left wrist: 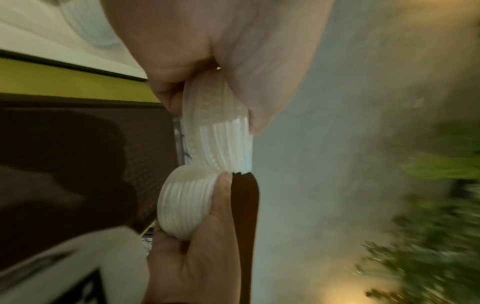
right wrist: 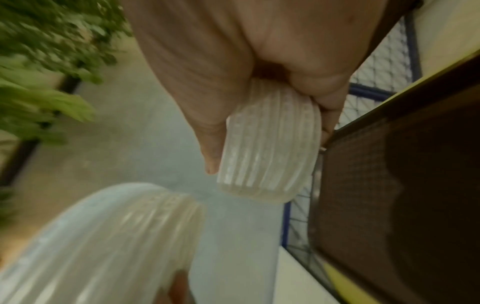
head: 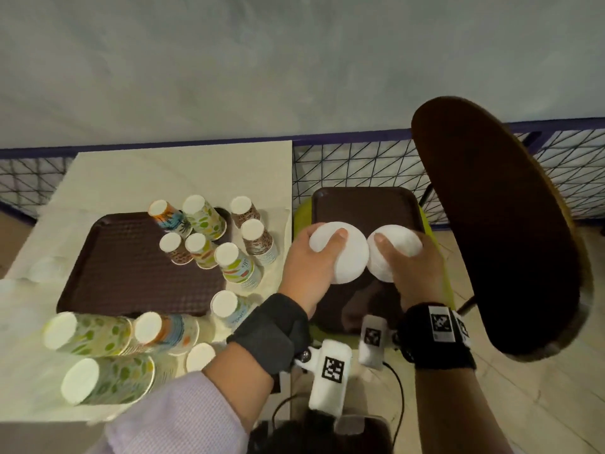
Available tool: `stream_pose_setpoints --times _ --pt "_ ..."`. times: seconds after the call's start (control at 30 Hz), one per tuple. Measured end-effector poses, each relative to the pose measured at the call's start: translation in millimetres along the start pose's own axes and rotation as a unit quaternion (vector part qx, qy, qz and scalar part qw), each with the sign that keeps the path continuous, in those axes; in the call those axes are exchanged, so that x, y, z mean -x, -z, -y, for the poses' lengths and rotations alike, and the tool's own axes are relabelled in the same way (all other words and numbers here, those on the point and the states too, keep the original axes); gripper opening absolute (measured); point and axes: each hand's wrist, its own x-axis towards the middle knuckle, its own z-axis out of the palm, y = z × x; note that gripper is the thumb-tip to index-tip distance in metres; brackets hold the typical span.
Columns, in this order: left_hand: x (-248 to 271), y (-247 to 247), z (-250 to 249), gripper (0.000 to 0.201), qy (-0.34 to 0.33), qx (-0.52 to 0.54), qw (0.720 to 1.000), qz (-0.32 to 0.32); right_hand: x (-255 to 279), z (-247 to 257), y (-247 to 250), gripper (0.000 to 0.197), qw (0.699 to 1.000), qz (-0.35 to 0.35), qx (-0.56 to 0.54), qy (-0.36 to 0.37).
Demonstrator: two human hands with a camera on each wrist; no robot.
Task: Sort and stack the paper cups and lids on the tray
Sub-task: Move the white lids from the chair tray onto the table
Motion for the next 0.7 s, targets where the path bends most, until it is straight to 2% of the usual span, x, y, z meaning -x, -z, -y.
stream_pose_setpoints --times 0.13,0.27,0.3,0.37,0.4,0.43,0.47,0.5,0.53,0.7 --pt "49 56 -33 0.044 -0.057 -0.020 0.997 0.043 73 30 8 0.056 0.995 0.030 -0.047 0.088" --pt "95 131 -63 0.044 -0.108 -0.034 0.990 0.085 143 69 10 0.064 0.974 0.103 -0.089 0.182" --pt "106 153 -69 0.040 -0.120 -0.038 0.988 0.091 161 78 8 0.069 0.971 0.182 -0.043 0.146" --pt "123 199 -75 0.029 -0.138 -0.034 0.985 0.094 200 90 -4 0.064 0.956 0.159 0.035 0.244" --pt "131 221 -77 0.025 -0.142 -0.027 0.985 0.090 215 97 -13 0.054 0.954 0.187 -0.009 0.235" --pt "138 246 -77 0.023 -0.145 -0.026 0.985 0.086 234 110 -26 0.045 0.951 0.220 -0.102 0.193" --pt "144 270 -76 0.023 -0.147 -0.025 0.985 0.081 254 114 -42 0.041 0.945 0.193 -0.164 0.205" --pt "149 295 -75 0.025 -0.149 -0.026 0.986 0.073 274 116 -58 0.038 0.953 0.162 -0.157 0.205" --pt "154 320 -74 0.026 -0.151 -0.022 0.986 0.065 294 122 -78 0.035 0.953 0.185 -0.152 0.188" --pt "174 441 -56 0.026 -0.141 -0.032 0.989 0.017 372 127 -165 0.040 0.924 0.267 -0.167 0.217"
